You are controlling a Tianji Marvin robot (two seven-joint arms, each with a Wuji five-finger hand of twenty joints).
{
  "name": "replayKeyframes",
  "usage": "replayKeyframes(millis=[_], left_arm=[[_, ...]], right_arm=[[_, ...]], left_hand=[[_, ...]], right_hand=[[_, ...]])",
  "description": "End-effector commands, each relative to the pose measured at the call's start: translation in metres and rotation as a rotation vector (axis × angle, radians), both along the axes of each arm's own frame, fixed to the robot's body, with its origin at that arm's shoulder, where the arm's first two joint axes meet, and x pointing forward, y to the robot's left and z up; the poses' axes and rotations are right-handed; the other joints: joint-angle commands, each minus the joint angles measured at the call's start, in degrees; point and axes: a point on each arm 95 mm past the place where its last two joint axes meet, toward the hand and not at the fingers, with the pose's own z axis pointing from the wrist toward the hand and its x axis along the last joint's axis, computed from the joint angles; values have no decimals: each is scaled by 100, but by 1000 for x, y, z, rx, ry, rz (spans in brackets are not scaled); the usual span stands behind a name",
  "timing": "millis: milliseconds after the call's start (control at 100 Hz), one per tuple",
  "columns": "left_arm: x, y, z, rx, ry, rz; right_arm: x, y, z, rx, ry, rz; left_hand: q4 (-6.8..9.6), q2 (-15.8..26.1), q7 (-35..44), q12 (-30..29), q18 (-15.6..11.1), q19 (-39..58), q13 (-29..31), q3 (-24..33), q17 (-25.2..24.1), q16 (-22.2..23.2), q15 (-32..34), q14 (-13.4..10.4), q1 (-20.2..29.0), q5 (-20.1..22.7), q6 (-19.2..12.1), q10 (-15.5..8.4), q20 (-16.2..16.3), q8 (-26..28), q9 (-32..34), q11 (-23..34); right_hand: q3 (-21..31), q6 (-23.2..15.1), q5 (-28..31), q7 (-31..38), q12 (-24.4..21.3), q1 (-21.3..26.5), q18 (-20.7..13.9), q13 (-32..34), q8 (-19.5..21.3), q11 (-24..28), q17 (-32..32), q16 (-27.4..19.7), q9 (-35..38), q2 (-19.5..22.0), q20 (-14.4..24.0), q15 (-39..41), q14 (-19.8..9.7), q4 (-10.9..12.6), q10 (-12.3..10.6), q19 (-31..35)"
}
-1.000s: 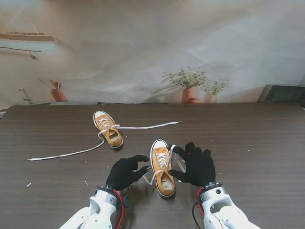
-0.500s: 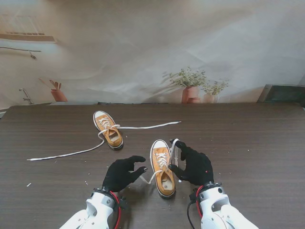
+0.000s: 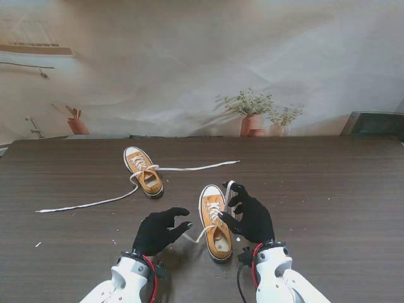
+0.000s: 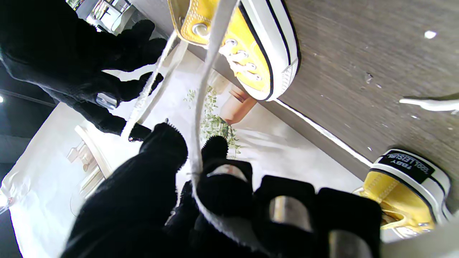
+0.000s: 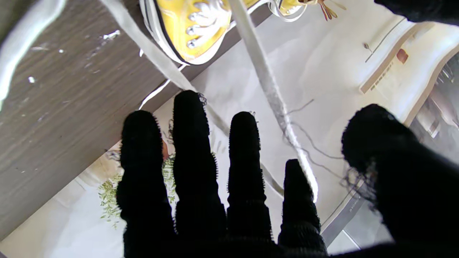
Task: Tie the shoelaces into a bow on the shoes
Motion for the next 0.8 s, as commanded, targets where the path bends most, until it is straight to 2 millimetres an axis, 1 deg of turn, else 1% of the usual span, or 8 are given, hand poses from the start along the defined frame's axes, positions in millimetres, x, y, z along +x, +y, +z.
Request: replayKeyframes(millis=[0, 230, 470, 570, 610, 690, 730, 790], left_arm=[[0, -2, 3, 1, -1, -7], [2, -3, 3, 1, -1, -9], [3, -2, 4, 1, -2, -7], [4, -1, 6, 3, -9, -7], [5, 0, 6, 6, -13, -8], [6, 3, 8, 13, -18, -10], [7, 4, 10, 14, -21, -10], [8, 5, 11, 14, -23, -12]], right_arm=[[2, 5, 0, 38, 21, 9], [1, 15, -1, 269, 102, 12], [-1, 25, 5, 464, 172, 10], [-1, 26, 9, 559, 229, 1], [-1, 25, 11, 594, 249, -3], [0, 23, 13, 650, 292, -1], [0, 23, 13, 675, 314, 4], [-1, 24, 14, 702, 338, 10]], left_hand=[[-92, -43, 36, 113, -1102, 1505, 156, -168, 204, -97, 255, 124, 175, 56, -85, -45, 82, -77, 245, 89], [-86, -14, 87, 115, -1102, 1505, 156, -242, 204, -97, 255, 124, 231, 78, -103, -51, 85, -63, 244, 91], [-73, 6, 131, 117, -1100, 1505, 156, -355, 204, -98, 256, 125, 288, 87, -125, -52, 87, -65, 247, 94], [-66, 26, 145, 117, -1099, 1505, 156, -390, 203, -98, 257, 125, 304, 90, -125, -52, 85, -66, 247, 94], [-63, 34, 152, 118, -1098, 1505, 156, -400, 203, -98, 257, 125, 309, 96, -124, -54, 84, -65, 247, 94], [-60, 43, 158, 118, -1099, 1505, 156, -428, 203, -99, 257, 125, 320, 93, -129, -55, 82, -68, 246, 94], [-58, 52, 167, 118, -1100, 1505, 156, -448, 203, -99, 257, 125, 329, 101, -133, -56, 80, -68, 245, 94], [-55, 56, 176, 118, -1097, 1505, 156, -469, 203, -99, 257, 125, 346, 101, -143, -57, 79, -68, 245, 94]], right_hand=[[289, -190, 186, 59, -84, 192, -192, 170, 151, -146, -8, -118, 154, -106, -179, -208, 9, -97, 18, -69], [500, -354, 302, 81, -199, 403, -614, -272, 265, -452, -612, -289, 89, -99, -551, -699, -162, -46, -72, -327], [978, -142, 818, 215, -239, 744, -720, 120, 399, -506, -329, -329, 700, -428, -692, -544, -342, -2, -251, -132], [1010, 157, 1189, 120, -395, 986, -690, 286, 431, -605, -253, -324, 1267, -719, -782, -537, -374, -609, -303, -17], [988, 217, 1358, 72, -428, 1114, -674, 373, 427, -606, -213, -266, 1493, -793, -739, -449, -413, -761, -304, 115], [920, 322, 1695, 27, -385, 1289, -555, 610, 429, -373, -86, -75, 1798, -848, -578, -130, -365, -862, -241, 351], [886, 394, 1858, -1, -342, 1302, -349, 730, 440, -110, -18, 77, 1871, -831, -373, 109, -258, -859, -189, 509], [863, 483, 2307, 44, -34, 1194, -35, 870, 479, 496, 76, 393, 1887, -782, 211, 683, -129, -815, -96, 894]])
